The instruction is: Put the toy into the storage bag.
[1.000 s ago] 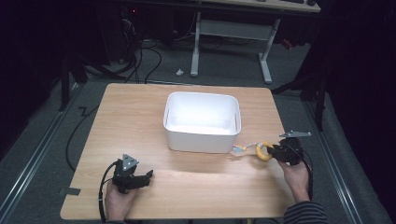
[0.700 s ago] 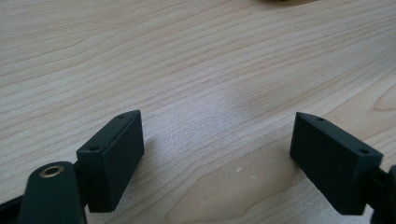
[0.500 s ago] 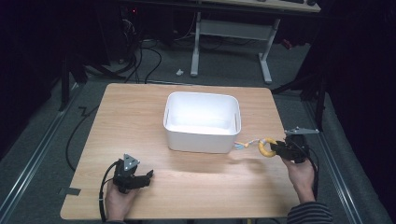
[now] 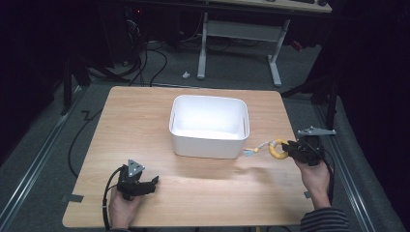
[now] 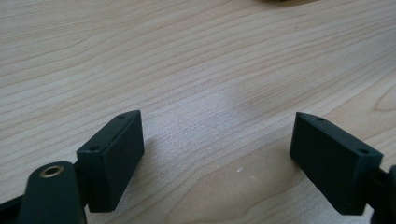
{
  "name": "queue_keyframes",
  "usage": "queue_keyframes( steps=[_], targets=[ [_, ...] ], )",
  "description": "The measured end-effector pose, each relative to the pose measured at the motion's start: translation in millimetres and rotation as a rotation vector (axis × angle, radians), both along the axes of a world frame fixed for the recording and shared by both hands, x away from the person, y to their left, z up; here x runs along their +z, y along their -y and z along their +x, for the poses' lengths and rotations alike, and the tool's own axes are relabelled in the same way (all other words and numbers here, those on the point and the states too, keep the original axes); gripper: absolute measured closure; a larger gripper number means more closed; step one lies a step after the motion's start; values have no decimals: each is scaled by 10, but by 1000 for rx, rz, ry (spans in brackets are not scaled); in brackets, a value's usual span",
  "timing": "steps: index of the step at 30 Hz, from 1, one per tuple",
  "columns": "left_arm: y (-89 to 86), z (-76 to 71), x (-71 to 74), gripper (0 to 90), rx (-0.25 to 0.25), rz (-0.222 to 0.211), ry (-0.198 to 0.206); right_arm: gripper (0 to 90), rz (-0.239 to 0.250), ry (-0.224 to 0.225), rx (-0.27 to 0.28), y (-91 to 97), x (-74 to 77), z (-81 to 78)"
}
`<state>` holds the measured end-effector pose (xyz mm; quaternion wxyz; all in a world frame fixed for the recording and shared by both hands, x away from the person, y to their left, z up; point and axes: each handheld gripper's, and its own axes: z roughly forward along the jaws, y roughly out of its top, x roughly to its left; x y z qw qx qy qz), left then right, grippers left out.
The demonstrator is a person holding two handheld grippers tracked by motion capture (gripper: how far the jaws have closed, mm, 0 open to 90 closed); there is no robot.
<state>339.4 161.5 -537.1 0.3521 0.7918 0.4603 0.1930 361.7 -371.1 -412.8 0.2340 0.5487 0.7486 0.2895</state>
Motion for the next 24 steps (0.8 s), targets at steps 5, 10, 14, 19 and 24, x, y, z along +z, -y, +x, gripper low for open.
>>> queue_keyframes(
  steps=[5,10,14,19,24],
  targets=[
    [0,-2,1,180,1,1,0,700,-1,11,6,1,78,-15],
    [1,-3,1,180,1,1,-1,701,5,32,13,18,174,-33],
    [1,-4,1,180,2,1,-1,701,11,44,18,35,252,-43],
    [1,-4,1,180,2,1,-1,701,21,54,26,29,315,-64],
    [1,-5,1,180,2,1,-1,701,24,63,28,31,380,-81]
  ],
)
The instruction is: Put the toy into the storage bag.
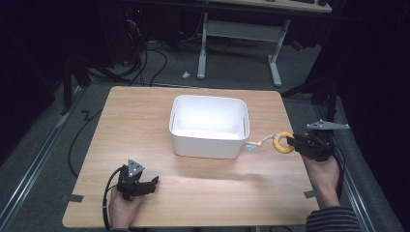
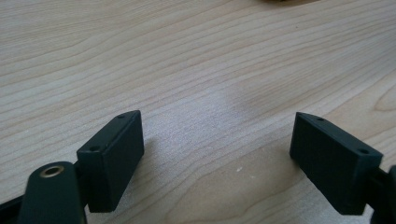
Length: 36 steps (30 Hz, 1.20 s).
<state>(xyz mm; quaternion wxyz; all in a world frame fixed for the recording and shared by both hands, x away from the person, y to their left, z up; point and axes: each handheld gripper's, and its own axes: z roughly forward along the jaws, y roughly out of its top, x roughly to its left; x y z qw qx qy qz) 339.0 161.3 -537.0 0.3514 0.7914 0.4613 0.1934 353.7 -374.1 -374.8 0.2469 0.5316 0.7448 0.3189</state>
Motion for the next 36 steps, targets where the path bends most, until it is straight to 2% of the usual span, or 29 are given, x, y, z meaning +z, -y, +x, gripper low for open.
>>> queue_keyframes(
  steps=[20,29,36],
  targets=[
    [0,-3,0,180,1,0,0,701,14,49,16,-29,330,-31],
    [0,-3,0,179,1,0,0,701,26,72,46,-152,481,26],
    [0,-3,0,179,1,0,0,701,33,78,62,-254,537,101]
  ],
)
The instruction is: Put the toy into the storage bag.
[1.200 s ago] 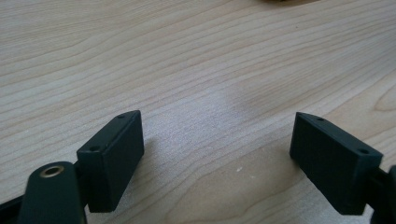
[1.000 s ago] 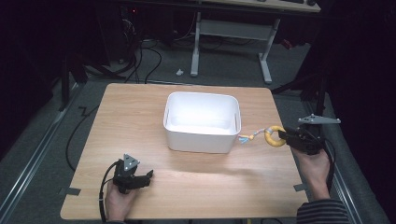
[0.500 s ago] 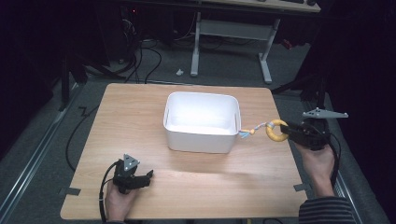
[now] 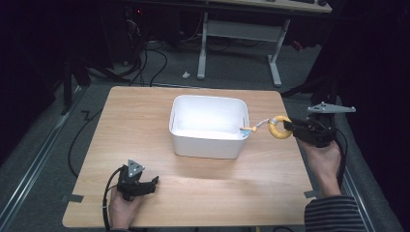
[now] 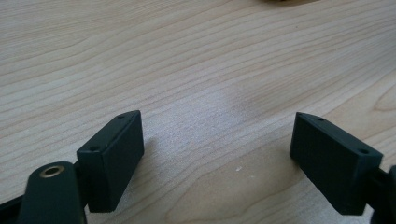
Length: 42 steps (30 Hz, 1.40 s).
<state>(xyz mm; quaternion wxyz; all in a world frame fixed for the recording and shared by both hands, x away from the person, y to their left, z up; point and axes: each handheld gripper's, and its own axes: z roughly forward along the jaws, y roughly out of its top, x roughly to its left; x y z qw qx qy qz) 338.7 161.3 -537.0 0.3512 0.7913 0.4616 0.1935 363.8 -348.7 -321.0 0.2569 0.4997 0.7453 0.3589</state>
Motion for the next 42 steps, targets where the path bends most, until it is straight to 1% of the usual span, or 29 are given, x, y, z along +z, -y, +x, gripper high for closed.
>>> queue_keyframes(
  steps=[2,4,6,7,9,11,13,14,15,18,19,22,23,28,30,32,33,36,38,42],
  targets=[
    [0,0,0,179,0,0,0,701,5,-4,0,-29,-6,32],
    [0,0,0,179,0,0,0,701,14,-12,7,-83,-22,96],
    [0,0,0,179,0,0,0,701,15,-14,9,-97,-24,109],
    [1,0,0,179,1,0,0,701,16,-13,11,-144,-23,140],
    [1,-1,0,179,1,0,0,701,20,-12,16,-167,-22,155],
    [0,-1,0,179,0,0,0,701,18,-12,26,-217,-25,188],
    [0,-1,0,179,0,0,0,701,3,-20,30,-284,-35,235],
    [0,-1,0,179,0,0,0,701,-6,-25,37,-337,-47,282],
    [0,-1,0,179,1,0,0,701,-6,-25,37,-337,-47,282],
    [0,-1,0,179,0,0,0,701,-1,-34,40,-422,-67,363],
    [0,-2,0,179,0,0,0,701,8,-39,44,-469,-85,405],
    [0,-2,0,179,0,0,0,701,10,-40,49,-504,-101,439],
    [0,-2,0,179,0,0,0,700,11,-46,50,-551,-117,476],
    [0,-2,0,179,0,0,0,700,14,-51,54,-622,-141,535],
    [0,-2,0,179,0,0,0,700,13,-54,62,-693,-160,572],
    [0,-2,0,179,0,0,0,700,9,-55,64,-719,-169,585],
    [0,-2,0,179,0,0,0,700,3,-60,68,-769,-191,614],
    [0,-2,0,179,0,0,0,700,1,-66,70,-807,-215,644],
    [0,-2,0,179,0,0,0,700,13,-76,71,-868,-265,696],
    [0,-2,0,179,0,0,0,700,12,-79,71,-925,-306,731]
  ],
)
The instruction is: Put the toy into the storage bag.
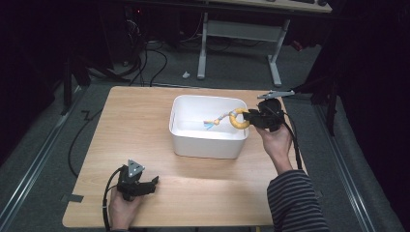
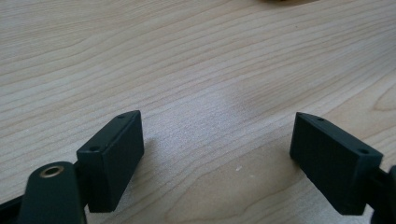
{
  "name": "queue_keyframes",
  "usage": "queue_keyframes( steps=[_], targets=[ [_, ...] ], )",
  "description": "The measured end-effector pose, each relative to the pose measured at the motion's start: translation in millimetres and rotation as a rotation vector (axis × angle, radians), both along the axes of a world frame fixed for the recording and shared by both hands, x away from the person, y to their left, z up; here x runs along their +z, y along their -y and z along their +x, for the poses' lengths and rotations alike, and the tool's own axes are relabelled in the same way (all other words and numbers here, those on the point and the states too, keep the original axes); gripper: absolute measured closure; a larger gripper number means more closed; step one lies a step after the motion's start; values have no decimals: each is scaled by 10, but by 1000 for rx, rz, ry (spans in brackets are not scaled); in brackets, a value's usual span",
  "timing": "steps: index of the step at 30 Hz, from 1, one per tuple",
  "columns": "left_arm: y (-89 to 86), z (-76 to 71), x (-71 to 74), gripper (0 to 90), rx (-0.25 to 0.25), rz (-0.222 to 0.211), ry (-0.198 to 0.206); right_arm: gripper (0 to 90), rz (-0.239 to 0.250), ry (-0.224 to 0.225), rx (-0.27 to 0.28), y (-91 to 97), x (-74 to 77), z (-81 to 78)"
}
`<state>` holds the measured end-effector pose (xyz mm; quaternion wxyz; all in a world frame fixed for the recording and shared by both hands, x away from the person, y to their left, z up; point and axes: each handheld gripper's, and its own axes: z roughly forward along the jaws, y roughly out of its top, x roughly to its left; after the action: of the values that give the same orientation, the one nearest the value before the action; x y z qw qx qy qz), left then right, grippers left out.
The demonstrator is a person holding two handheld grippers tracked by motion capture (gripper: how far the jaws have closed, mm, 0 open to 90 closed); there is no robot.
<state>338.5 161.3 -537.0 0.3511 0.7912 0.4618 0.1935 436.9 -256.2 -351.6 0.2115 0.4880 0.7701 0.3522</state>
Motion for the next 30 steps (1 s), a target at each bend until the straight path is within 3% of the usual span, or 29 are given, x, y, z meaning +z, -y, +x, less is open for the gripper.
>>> queue_keyframes(
  steps=[16,30],
  targets=[
    [0,0,0,179,0,0,0,699,-34,-44,1,-231,-190,131],
    [0,0,0,179,0,0,0,699,-41,-66,45,-322,-257,91]
  ],
)
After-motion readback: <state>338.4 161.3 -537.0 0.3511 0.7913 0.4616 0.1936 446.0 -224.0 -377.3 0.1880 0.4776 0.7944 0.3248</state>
